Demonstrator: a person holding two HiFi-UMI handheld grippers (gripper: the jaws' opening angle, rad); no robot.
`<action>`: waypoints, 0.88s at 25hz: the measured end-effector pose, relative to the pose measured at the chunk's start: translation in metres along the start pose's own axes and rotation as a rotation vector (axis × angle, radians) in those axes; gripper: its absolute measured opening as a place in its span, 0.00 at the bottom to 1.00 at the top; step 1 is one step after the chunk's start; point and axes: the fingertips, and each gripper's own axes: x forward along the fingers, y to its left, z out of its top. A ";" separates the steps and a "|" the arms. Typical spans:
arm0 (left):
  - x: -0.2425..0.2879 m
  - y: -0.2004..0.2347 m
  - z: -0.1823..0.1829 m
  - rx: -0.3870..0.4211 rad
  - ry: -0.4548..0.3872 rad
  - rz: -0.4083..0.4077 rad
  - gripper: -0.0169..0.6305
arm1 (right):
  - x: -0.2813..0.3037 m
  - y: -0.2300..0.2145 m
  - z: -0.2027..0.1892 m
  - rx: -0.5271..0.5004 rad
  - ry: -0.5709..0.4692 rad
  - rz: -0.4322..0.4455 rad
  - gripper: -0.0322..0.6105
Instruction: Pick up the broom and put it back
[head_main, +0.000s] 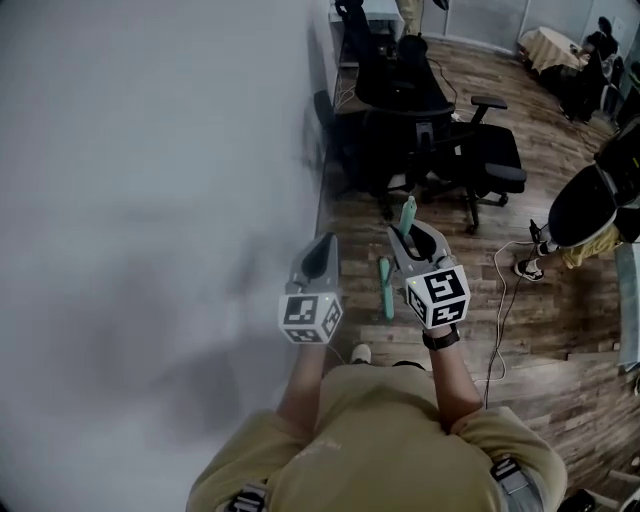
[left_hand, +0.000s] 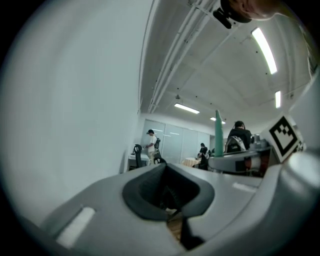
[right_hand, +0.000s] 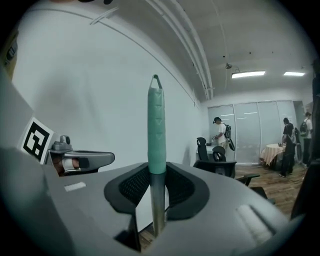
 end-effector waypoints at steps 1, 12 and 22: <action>0.010 0.004 -0.003 -0.014 0.002 -0.011 0.03 | 0.005 -0.005 -0.003 -0.003 0.014 -0.015 0.20; 0.092 0.034 -0.031 -0.083 0.038 -0.050 0.03 | 0.071 -0.052 -0.029 0.029 0.068 -0.036 0.19; 0.161 0.086 -0.033 0.003 -0.001 0.280 0.03 | 0.167 -0.077 -0.043 0.013 0.078 0.329 0.19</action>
